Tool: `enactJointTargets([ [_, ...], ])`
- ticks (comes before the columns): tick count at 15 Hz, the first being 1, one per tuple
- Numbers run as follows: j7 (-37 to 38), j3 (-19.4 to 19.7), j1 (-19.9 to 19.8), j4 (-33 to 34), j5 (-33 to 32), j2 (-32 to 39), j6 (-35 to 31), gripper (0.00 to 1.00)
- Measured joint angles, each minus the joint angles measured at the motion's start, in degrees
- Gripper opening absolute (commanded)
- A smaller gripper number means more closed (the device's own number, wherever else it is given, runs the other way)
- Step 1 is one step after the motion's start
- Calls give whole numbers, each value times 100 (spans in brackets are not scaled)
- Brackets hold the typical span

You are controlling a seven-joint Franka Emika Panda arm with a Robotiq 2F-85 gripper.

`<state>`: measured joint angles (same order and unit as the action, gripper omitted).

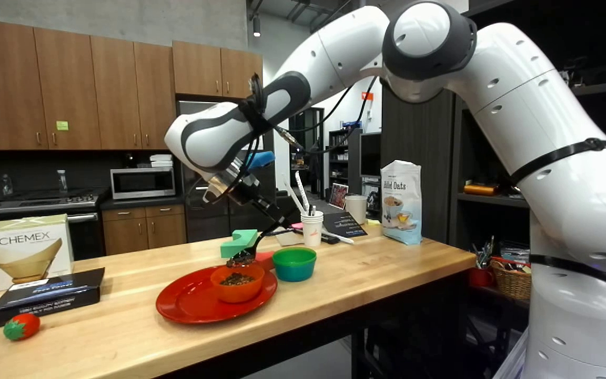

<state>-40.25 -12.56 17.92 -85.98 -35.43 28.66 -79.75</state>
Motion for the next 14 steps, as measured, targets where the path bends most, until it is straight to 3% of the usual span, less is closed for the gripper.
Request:
enactJointTargets([
  [7,22,-21,330,61,-799,74,345,6],
  [14,-98,-49,396,109,-1337,283,914,6],
])
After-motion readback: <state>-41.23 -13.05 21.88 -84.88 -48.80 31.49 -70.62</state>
